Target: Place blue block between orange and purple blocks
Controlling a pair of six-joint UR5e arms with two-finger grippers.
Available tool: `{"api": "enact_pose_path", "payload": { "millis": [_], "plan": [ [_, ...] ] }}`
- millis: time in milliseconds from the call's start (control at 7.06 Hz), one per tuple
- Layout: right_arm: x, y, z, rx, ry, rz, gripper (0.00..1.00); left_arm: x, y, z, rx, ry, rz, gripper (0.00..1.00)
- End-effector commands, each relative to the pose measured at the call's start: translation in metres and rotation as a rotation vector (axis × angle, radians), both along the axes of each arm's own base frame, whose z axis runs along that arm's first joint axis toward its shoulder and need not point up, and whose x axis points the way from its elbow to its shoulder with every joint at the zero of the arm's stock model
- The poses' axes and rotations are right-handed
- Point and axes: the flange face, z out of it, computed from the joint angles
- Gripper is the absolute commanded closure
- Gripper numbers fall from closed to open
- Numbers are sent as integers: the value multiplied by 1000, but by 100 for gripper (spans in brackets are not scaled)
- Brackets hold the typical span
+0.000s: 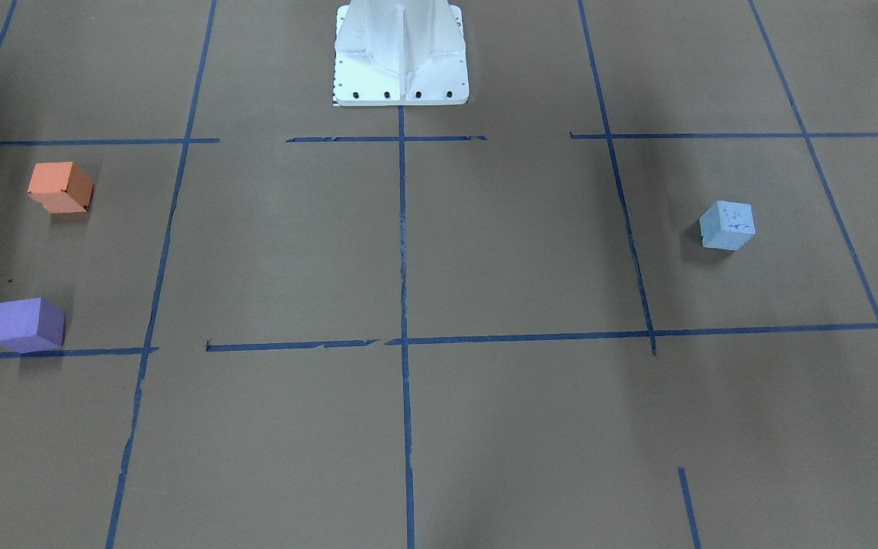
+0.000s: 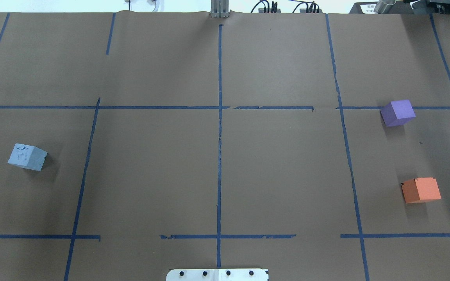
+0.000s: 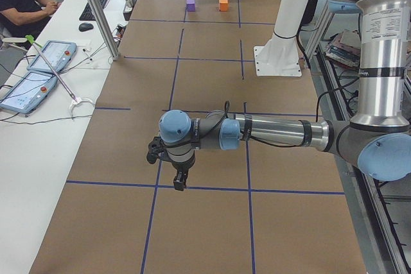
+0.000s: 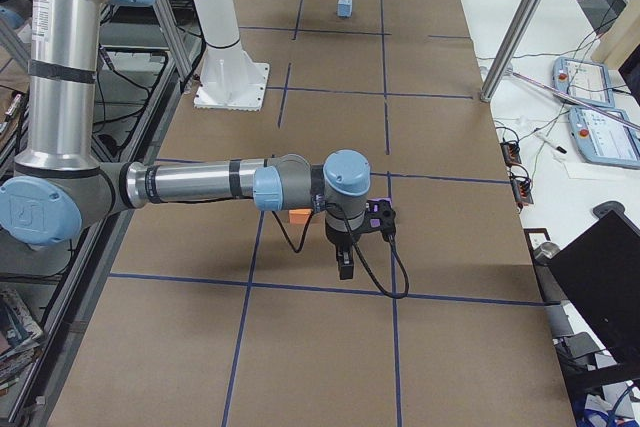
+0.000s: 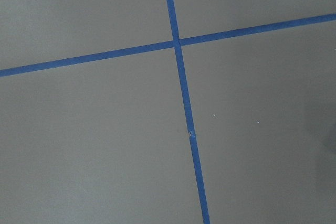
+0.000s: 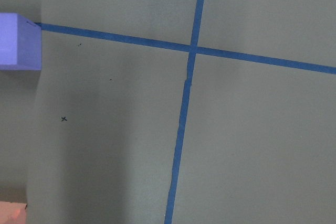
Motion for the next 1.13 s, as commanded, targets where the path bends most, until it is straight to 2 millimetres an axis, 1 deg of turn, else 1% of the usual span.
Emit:
{"api": "enact_pose_path", "payload": {
  "millis": [0,142,283,425,709,850,992],
  "plan": [
    [0,9,5,-8,-2,0,0,12,-1,1,25,-1,26,0],
    [0,8,5,-1,-3,4,0,12,0,4,17,-4,26,0],
    [0,8,4,4,-3,4,0,13,-1,1,27,-1,30,0],
    [0,8,6,-4,-3,6,0,13,0,5,16,2,28,0],
    [-4,7,4,0,-3,0,0,14,3,1,21,24,28,0],
    [-8,7,5,0,-3,-9,0,14,4,2,22,22,30,0],
    [-18,6,4,9,0,-40,0,14,8,6,15,22,32,0]
  ]
}}
